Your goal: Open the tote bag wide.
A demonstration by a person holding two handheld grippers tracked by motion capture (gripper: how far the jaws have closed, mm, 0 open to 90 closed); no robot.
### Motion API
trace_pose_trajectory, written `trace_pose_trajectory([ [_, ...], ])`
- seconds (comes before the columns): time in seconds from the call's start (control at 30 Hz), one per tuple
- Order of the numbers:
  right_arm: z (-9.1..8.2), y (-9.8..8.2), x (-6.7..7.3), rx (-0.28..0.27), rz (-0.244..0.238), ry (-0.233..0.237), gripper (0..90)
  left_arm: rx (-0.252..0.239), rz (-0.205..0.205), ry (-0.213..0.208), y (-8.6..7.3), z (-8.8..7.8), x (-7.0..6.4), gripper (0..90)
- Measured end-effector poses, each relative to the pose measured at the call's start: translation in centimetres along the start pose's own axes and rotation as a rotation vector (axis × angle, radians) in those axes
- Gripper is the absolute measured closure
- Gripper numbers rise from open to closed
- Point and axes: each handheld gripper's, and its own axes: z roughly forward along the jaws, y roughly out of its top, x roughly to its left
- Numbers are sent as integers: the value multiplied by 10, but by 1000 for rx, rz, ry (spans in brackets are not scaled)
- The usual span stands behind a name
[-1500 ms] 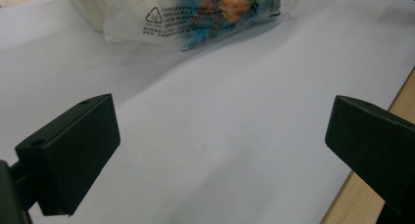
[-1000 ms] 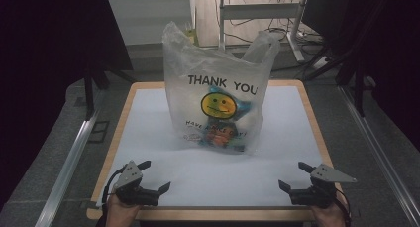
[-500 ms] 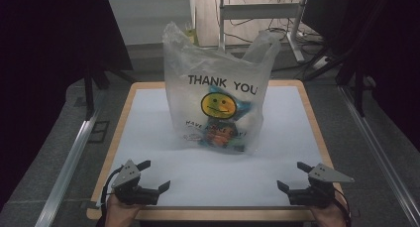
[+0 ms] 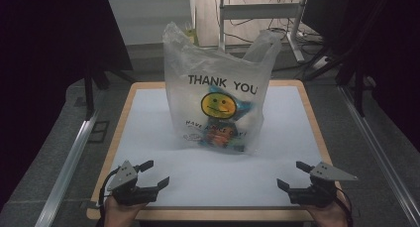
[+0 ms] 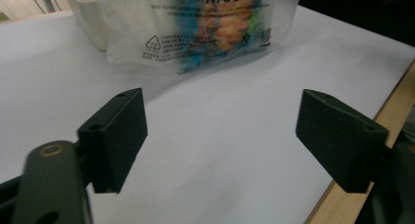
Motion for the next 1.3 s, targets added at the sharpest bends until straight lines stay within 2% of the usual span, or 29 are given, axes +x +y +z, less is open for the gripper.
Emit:
trace_pose_trajectory([
  [0.03, -3, 1, 0, -4, 0, -4, 139, -14, -2, -5, 1, -2, 0, 246],
  [0.07, -3, 1, 0, -4, 0, -4, 139, -14, -2, -5, 1, -2, 0, 262],
  [0.1, -6, 2, 0, -13, 2, 1, 202, -23, 3, -7, 1, -4, -1, 282],
  [0.17, -8, 3, -1, -14, -4, -2, 265, -27, 6, -3, 2, -6, -1, 317],
  [0.2, -8, 3, -1, -14, -4, -2, 265, -27, 6, -3, 2, -6, -1, 343],
  [0.23, -11, 3, 0, -4, -21, -6, 332, -27, 7, -5, 2, -6, -2, 374],
  [0.27, -11, 3, 0, -4, -21, -6, 332, -27, 7, -10, 2, -7, -2, 374],
  [0.3, -12, 3, 0, -5, -28, -2, 377, -23, 8, -16, 3, -7, -2, 423],
  [0.4, -13, 4, 0, -1, -29, 1, 409, -20, 11, -23, 3, -7, -3, 500],
  [0.43, -13, 4, 0, 6, -28, 3, 424, -18, 16, -22, 4, -7, -3, 500],
  [0.6, -10, 4, -1, 13, -25, -1, 490, -13, 22, -3, 6, -9, -5, 637],
  [0.73, -12, 9, -3, 6, -11, 15, 567, 2, 22, 0, 6, -10, -2, 703],
  [0.77, -12, 9, -4, 8, -2, 23, 615, 7, 22, -2, 6, -10, -2, 747],
  [0.8, -12, 9, -4, 8, -2, 23, 615, 13, 22, -5, 6, -10, -2, 747],
  [0.83, -12, 10, -6, 15, 10, 32, 671, 26, 28, -9, 6, -10, -2, 788],
  [0.9, -12, 10, -6, 13, 10, 37, 696, 32, 31, -9, 6, -10, -2, 808],
  [0.97, -12, 10, -6, 16, -9, 33, 796, 48, 34, -12, 7, -9, -3, 872],
  [1.0, -12, 10, -6, 16, -9, 33, 796, 48, 34, -12, 7, -9, -3, 889],
  [1.1, -13, 12, -5, 15, -17, 43, 885, 50, 22, -24, 9, -10, -1, 891],
  [1.2, -13, 16, -3, 15, -44, 61, 890, 57, 12, -36, 12, -10, 0, 892],
  [1.3, -14, 19, -3, 7, -35, 80, 890, 54, 13, -36, 17, -11, 0, 891],
])
